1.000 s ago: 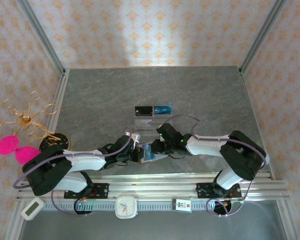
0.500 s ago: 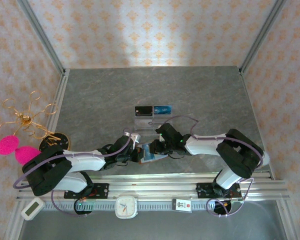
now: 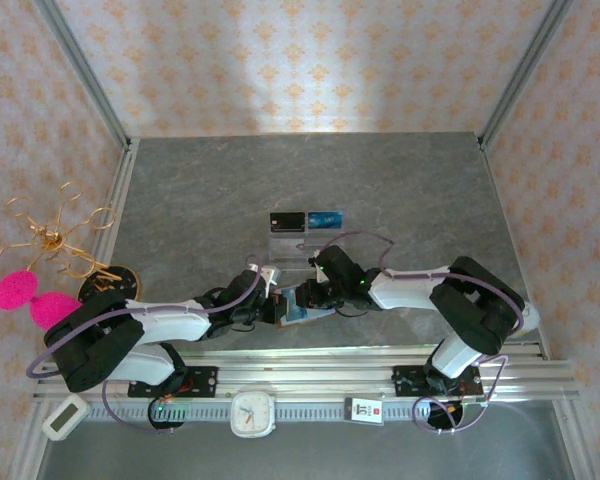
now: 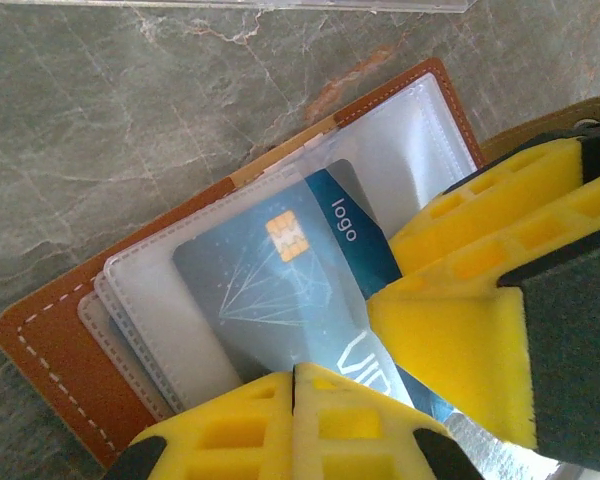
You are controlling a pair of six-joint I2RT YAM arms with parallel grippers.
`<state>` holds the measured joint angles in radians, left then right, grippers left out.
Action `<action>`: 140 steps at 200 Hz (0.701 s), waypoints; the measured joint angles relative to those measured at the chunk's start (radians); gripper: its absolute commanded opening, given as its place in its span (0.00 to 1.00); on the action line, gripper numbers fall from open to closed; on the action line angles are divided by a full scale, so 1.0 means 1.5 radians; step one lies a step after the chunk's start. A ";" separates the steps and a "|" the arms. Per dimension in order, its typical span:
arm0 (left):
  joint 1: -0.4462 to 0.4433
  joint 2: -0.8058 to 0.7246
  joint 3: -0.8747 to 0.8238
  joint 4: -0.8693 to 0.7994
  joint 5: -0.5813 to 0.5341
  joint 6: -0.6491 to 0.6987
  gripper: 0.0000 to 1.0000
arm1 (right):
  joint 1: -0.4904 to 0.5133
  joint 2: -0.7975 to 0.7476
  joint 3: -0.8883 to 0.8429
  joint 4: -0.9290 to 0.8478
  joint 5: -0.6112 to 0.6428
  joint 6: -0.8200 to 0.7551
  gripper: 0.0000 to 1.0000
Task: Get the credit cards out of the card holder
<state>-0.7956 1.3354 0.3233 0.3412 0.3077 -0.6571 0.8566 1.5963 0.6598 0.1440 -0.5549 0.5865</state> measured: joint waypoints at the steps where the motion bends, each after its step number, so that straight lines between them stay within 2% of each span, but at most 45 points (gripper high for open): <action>1: 0.000 0.000 0.000 0.000 0.000 0.000 0.00 | 0.000 0.000 0.000 0.000 0.000 0.000 0.23; 22: 0.000 0.000 0.000 0.001 0.002 0.000 0.00 | 0.000 0.000 0.000 -0.001 0.002 -0.003 0.07; 36: 0.000 0.000 -0.002 0.003 0.002 0.000 0.00 | 0.000 0.000 0.000 -0.007 0.007 -0.004 0.00; 140: 0.012 -0.005 -0.016 0.020 0.014 -0.003 0.00 | -0.013 -0.067 -0.035 -0.064 0.035 0.005 0.00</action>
<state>-0.7780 1.3277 0.2996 0.3710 0.3286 -0.6613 0.8375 1.4956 0.6079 0.0475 -0.5030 0.5941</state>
